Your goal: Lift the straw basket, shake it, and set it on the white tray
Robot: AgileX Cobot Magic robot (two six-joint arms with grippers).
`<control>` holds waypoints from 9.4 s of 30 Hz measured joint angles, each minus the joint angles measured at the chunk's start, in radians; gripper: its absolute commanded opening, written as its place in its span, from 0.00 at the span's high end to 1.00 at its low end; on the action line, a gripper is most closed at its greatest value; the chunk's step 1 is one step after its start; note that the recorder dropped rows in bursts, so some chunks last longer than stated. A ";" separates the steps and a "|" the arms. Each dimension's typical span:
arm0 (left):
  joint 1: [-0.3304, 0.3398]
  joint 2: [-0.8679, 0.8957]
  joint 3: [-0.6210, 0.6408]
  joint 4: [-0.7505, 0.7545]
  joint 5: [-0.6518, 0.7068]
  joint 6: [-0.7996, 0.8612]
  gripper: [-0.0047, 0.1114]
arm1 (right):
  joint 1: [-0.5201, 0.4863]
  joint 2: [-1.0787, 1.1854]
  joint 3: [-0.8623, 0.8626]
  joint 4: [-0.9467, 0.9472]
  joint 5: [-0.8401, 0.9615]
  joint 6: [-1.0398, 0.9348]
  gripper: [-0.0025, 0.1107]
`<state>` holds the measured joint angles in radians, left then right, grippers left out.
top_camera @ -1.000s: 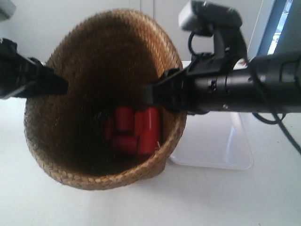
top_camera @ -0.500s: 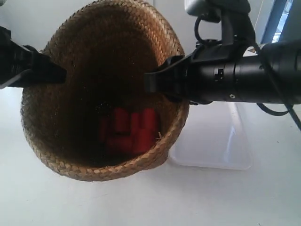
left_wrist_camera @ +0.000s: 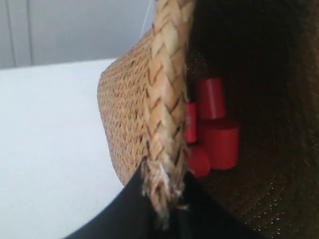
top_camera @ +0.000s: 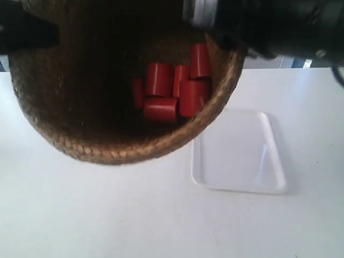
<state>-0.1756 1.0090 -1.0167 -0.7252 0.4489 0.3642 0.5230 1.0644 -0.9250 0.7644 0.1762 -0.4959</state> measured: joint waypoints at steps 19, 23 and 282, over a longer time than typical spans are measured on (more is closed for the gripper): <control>0.002 0.049 0.050 0.075 0.054 -0.009 0.96 | -0.006 0.094 0.051 0.011 0.049 0.017 0.98; 0.002 0.049 0.050 0.077 0.054 -0.007 0.96 | -0.006 0.094 0.051 0.011 0.051 0.017 0.98; -0.327 -0.222 -0.142 0.640 0.308 -0.298 0.96 | -0.562 -0.862 -0.043 -0.669 0.817 0.432 0.98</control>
<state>-0.5025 0.7872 -1.1584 -0.0850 0.7573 0.0663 -0.0394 0.2025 -0.9680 0.0952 0.9932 -0.0638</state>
